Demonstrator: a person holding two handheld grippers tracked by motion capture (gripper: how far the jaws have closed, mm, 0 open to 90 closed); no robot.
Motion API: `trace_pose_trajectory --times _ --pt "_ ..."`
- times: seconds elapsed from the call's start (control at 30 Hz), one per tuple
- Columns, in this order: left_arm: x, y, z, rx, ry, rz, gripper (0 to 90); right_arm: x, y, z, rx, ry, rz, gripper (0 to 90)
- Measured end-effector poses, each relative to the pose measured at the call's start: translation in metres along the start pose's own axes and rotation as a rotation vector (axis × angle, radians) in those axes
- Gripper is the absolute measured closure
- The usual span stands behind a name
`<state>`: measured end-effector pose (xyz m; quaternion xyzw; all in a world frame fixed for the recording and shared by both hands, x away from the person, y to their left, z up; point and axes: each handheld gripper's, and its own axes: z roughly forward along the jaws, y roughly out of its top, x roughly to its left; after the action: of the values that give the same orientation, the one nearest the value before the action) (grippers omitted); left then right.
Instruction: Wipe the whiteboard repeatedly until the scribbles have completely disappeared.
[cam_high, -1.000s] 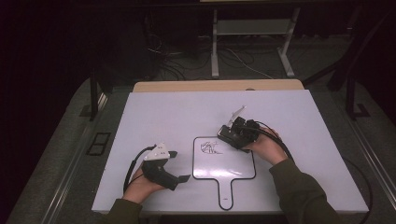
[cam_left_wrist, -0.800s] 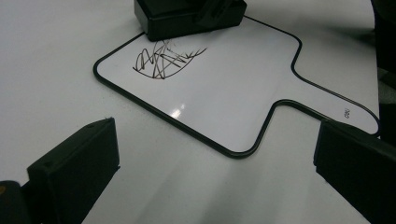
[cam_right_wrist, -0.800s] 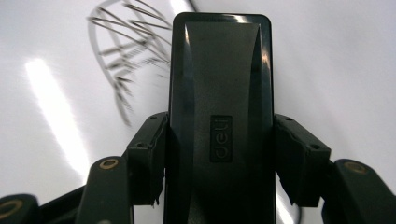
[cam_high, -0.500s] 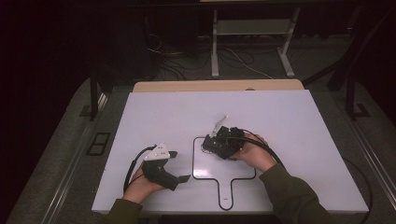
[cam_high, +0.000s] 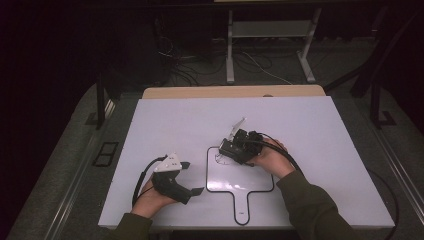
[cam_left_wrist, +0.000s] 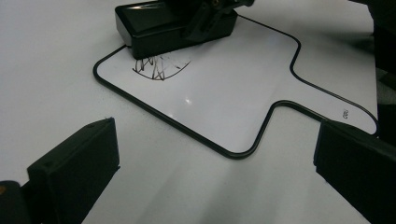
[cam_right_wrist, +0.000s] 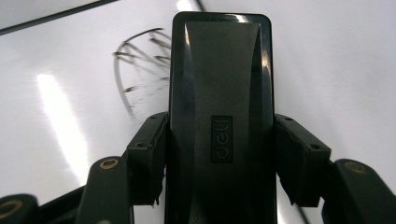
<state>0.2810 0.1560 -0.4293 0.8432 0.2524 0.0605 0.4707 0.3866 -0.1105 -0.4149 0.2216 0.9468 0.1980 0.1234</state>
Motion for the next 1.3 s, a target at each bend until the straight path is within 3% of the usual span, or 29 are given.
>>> trace_pose_trajectory --times 0.5,0.8,1.23,1.3 --pt "0.000 0.000 -0.001 -0.003 -0.001 0.003 0.0 -0.019 0.008 0.006 0.026 -0.043 0.026 39.2" --pt "0.000 0.001 -0.001 -0.001 0.000 0.005 0.0 -0.001 0.021 0.009 0.026 -0.027 -0.030 39.2" --pt "-0.001 0.001 -0.001 -0.004 -0.001 0.005 0.0 0.033 0.035 0.008 0.043 -0.034 -0.156 39.2" --pt "-0.001 0.001 -0.001 -0.004 -0.002 0.005 0.0 0.037 0.035 0.007 0.045 -0.018 -0.167 39.1"
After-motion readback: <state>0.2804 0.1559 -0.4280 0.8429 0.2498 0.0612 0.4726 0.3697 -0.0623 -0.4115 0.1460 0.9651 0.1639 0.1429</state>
